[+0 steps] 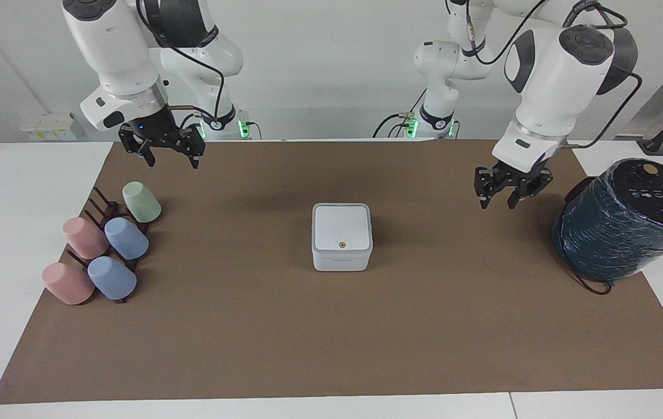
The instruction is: Close trash can lid
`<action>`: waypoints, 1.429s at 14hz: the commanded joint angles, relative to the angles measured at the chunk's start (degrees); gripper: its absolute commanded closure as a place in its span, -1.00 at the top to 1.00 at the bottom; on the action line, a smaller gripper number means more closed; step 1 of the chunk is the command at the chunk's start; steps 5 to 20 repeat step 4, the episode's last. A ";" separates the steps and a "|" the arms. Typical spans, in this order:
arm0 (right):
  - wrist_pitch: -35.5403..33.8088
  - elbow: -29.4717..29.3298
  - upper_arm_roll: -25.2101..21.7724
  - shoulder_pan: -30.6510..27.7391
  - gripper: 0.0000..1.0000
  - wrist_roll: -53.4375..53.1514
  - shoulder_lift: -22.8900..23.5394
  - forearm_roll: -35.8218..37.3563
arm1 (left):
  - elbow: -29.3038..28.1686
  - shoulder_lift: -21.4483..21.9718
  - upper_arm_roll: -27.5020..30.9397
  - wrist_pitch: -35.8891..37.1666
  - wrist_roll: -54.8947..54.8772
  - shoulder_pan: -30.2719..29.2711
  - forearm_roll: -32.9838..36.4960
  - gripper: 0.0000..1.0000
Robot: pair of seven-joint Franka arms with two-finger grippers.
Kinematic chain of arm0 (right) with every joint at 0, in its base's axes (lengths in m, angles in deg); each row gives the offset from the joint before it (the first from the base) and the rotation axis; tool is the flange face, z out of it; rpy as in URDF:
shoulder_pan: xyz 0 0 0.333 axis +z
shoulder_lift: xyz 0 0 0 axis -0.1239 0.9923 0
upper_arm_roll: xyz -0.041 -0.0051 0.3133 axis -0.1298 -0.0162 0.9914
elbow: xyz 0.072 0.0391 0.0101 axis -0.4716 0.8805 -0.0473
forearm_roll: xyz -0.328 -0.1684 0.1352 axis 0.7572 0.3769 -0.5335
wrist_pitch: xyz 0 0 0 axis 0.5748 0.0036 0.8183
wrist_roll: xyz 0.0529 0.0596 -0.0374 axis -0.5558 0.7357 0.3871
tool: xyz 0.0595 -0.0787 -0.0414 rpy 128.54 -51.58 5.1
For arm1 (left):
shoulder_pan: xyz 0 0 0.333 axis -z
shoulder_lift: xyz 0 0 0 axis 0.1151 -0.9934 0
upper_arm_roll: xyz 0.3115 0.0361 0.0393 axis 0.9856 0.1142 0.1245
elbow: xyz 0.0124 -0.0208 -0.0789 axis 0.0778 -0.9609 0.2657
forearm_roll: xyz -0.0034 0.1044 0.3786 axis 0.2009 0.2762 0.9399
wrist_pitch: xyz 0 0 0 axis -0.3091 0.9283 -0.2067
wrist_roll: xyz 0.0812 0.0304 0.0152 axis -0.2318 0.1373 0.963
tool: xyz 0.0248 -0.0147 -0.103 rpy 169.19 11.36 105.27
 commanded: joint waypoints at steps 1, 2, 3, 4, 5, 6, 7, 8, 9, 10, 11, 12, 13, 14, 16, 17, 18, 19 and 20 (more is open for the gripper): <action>0.77 1.39 0.42 -1.04 1.00 1.51 -1.30 -1.48 | -0.64 1.56 -0.67 -0.75 -0.60 -0.20 1.10 1.00; 0.77 1.39 0.33 -1.04 1.00 1.51 -1.30 -1.48 | -0.64 1.73 -0.76 -0.83 -0.61 -0.11 1.10 1.00; 0.69 1.39 0.42 -1.04 1.00 1.51 -1.30 -1.48 | -0.64 1.82 -0.76 -1.01 -0.69 -0.02 1.10 1.00; 0.77 1.39 0.42 -1.04 1.00 1.51 -1.30 -1.48 | -0.81 1.82 -0.76 -1.01 -0.61 -0.02 1.10 1.00; 0.77 1.39 0.42 -1.04 1.00 1.51 -1.30 -1.48 | -0.81 1.82 -0.76 -1.01 -0.61 -0.02 1.10 1.00; 0.77 1.39 0.42 -1.04 1.00 1.51 -1.30 -1.48 | -0.81 1.82 -0.76 -1.01 -0.61 -0.02 1.10 1.00; 0.77 1.39 0.42 -1.04 1.00 1.51 -1.30 -1.48 | -0.81 1.82 -0.76 -1.01 -0.61 -0.02 1.10 1.00; 0.77 1.39 0.42 -1.04 1.00 1.51 -1.30 -1.48 | -0.81 1.82 -0.76 -1.01 -0.61 -0.02 1.10 1.00; 0.77 1.39 0.42 -1.04 1.00 1.51 -1.30 -1.48 | -0.81 1.82 -0.76 -1.01 -0.61 -0.02 1.10 1.00; 0.77 1.39 0.42 -1.04 1.00 1.51 -1.30 -1.48 | -0.81 1.82 -0.76 -1.01 -0.61 -0.02 1.10 1.00; 0.77 1.39 0.42 -1.04 1.00 1.51 -1.30 -1.48 | -0.81 1.82 -0.76 -1.01 -0.61 -0.02 1.10 1.00; 0.77 1.39 0.42 -1.04 1.00 1.51 -1.30 -1.48 | -0.81 1.82 -0.76 -1.01 -0.61 -0.02 1.10 1.00; 0.77 1.39 0.42 -1.04 1.00 1.51 -1.30 -1.48 | -0.81 1.82 -0.76 -1.01 -0.61 -0.02 1.10 1.00; 0.77 1.39 0.42 -1.04 1.00 1.51 -1.30 -1.48 | -0.81 1.82 -0.76 -1.01 -0.61 -0.02 1.10 1.00; 0.77 1.39 0.42 -1.04 1.00 1.51 -1.30 -1.48 | -0.81 1.82 -0.76 -1.01 -0.61 -0.02 1.10 1.00; 0.77 1.39 0.42 -1.04 1.00 1.51 -1.30 -1.48 | -0.81 1.82 -0.76 -1.01 -0.61 -0.02 1.10 1.00; 0.77 1.39 0.42 -1.04 1.00 1.51 -1.30 -1.48 | -0.81 1.82 -0.76 -1.01 -0.61 -0.02 1.10 1.00; 0.77 1.39 0.42 -1.04 1.00 1.51 -1.30 -1.48 | -0.81 1.82 -0.76 -1.01 -0.61 -0.02 1.10 1.00; 0.77 1.39 0.42 -1.04 1.00 1.51 -1.30 -1.48 | -0.81 1.82 -0.76 -1.01 -0.61 -0.02 1.10 1.00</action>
